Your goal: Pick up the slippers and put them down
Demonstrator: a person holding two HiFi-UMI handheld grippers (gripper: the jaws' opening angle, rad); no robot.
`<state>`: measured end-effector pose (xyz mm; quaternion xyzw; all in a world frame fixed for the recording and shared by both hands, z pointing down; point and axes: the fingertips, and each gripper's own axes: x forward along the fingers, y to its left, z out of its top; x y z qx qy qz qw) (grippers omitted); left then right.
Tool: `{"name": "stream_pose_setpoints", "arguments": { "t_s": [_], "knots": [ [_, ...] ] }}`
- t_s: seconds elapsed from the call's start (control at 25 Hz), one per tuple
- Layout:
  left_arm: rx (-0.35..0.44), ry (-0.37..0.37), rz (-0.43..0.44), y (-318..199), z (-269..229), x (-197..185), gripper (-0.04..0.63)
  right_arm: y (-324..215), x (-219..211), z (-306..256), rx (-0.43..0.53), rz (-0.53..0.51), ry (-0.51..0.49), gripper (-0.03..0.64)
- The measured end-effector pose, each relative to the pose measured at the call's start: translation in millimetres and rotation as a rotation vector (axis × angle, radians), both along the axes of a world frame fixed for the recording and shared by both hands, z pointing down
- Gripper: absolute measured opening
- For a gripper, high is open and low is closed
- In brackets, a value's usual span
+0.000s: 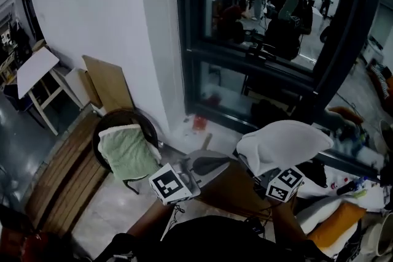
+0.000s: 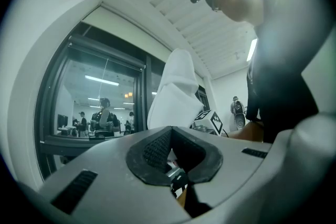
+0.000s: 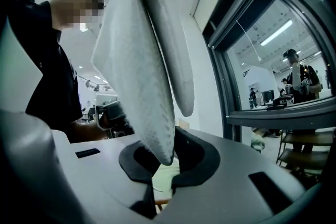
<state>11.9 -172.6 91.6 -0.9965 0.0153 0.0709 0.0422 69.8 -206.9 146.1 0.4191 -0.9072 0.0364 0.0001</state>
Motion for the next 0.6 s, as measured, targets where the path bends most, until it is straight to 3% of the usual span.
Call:
{"name": "stream_pose_setpoints", "arguments": {
  "t_s": [0.48,0.6],
  "knots": [
    [-0.043,-0.033,-0.005,-2.9,22.2,-7.9,0.012,2.7,-2.9,17.0,-0.047,-0.013,-0.028,0.046],
    [-0.087,-0.064,0.001,-2.3,29.1,-4.3,0.012,3.4,-5.6,24.9,-0.065,-0.025,-0.038,0.046]
  ]
}}
